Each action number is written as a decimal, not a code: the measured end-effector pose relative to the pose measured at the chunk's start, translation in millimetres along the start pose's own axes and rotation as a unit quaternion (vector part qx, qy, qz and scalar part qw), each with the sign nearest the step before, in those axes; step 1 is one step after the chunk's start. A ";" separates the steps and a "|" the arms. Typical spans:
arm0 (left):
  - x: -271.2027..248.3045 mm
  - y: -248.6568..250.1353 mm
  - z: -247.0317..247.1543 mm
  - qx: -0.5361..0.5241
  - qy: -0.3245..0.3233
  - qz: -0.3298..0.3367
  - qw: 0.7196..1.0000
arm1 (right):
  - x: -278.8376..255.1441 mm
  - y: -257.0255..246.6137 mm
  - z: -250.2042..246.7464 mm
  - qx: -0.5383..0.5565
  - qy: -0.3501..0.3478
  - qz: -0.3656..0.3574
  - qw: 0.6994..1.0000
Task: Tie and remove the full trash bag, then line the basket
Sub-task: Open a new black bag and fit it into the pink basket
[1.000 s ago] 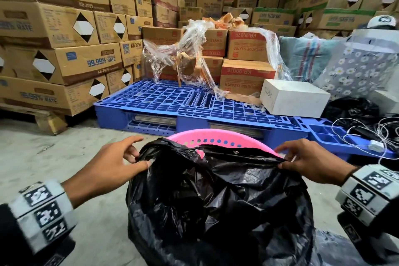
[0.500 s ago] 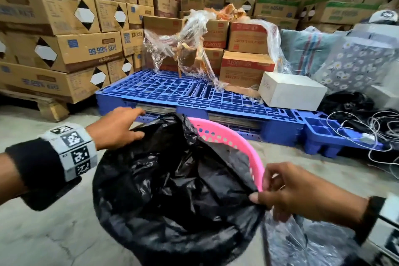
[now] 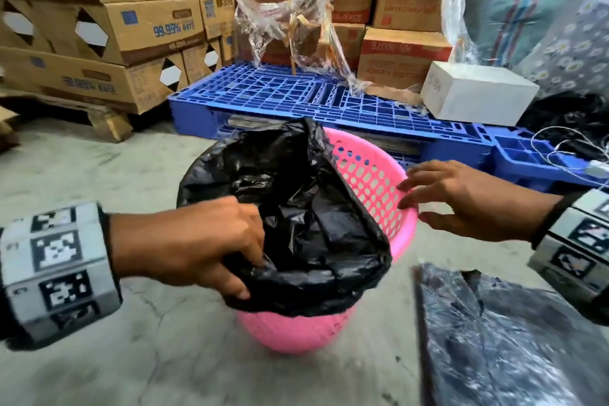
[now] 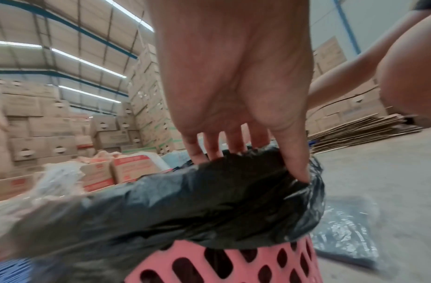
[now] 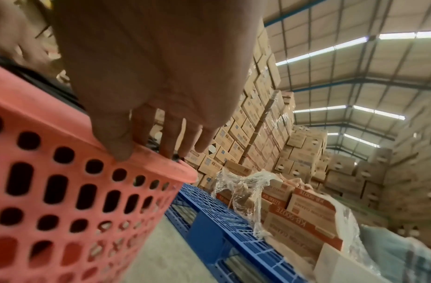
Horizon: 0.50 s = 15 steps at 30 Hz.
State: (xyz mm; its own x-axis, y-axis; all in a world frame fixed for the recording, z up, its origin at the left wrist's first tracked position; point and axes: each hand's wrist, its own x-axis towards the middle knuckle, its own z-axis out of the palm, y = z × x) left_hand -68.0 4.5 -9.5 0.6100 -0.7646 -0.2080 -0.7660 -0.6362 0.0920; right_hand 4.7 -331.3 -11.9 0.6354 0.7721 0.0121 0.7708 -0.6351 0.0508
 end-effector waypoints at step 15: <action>14.0 6.1 2.8 -0.074 0.182 -0.066 0.978 | 7.3 -67.3 -17.8 0.078 0.055 -0.021 0.995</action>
State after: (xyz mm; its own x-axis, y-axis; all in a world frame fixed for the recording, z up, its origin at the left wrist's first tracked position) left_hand -64.7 -9.8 -14.6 0.7544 -0.6433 0.1307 -0.6540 -0.7194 0.2337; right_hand -43.4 -282.5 2.6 0.6003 0.7903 0.1223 0.7997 -0.5917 -0.1019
